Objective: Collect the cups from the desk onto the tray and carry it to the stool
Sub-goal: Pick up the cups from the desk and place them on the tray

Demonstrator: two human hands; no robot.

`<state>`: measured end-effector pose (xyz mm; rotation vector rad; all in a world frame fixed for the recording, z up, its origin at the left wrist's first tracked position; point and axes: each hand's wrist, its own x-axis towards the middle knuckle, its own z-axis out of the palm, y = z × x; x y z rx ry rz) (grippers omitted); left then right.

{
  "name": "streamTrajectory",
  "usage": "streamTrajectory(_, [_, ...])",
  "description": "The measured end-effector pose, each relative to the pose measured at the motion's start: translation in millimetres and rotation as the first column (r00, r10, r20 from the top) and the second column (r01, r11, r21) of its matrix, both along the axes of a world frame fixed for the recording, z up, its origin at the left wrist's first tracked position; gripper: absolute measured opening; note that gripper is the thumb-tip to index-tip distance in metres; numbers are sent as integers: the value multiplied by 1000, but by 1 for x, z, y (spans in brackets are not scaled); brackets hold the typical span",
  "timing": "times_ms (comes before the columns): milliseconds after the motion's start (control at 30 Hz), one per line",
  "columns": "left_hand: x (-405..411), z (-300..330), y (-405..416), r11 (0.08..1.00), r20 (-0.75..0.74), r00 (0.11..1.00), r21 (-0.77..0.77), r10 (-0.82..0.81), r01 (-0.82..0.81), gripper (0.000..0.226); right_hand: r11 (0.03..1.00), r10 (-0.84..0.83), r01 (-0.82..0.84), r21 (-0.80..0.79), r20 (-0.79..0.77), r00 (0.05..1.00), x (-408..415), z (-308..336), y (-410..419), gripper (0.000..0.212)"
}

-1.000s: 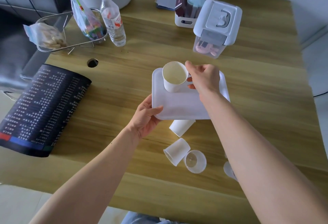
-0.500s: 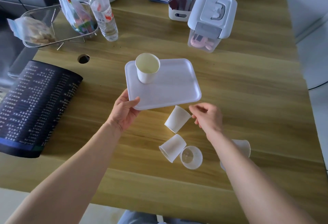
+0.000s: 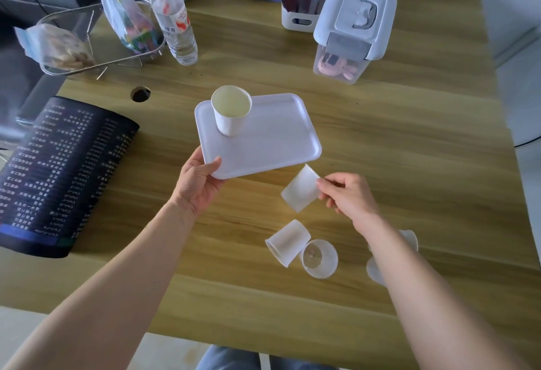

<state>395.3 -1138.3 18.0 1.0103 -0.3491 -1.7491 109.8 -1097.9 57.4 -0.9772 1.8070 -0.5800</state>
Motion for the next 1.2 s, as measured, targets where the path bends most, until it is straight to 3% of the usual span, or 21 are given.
streamTrajectory(200, [-8, 5, -1, 1000, -3, 1000, -1, -3, 3, 48, 986, 38, -51, -159, -88, 995, -17, 40, -3, 15])
streamTrajectory(333, [-20, 10, 4, 999, -16, 998, -6, -53, 53, 49, 912, 23, -96, -398, -185, 983, -4, 48, -18, 16])
streamTrajectory(500, [-32, 13, 12, 995, -54, 994, 15, -97, 98, 50, 830, 37, -223, -510, -350, 936, 13, 53, -37, 19])
streamTrajectory(767, [-45, 16, 25, 987, -84, 983, 14, -160, 162, 47, 819, 11, -329, -471, -560, 829, 19, 49, -50, 18])
streamTrajectory(1067, [-47, 19, 27, 980, -113, 974, -12, -196, 196, 46, 825, 54, -358, -437, -570, 820, 25, 54, -47, 13])
streamTrajectory(1200, [-46, 20, 24, 981, -106, 976, -26, -193, 191, 45, 823, 56, -344, -452, -538, 841, 26, 60, -43, 35])
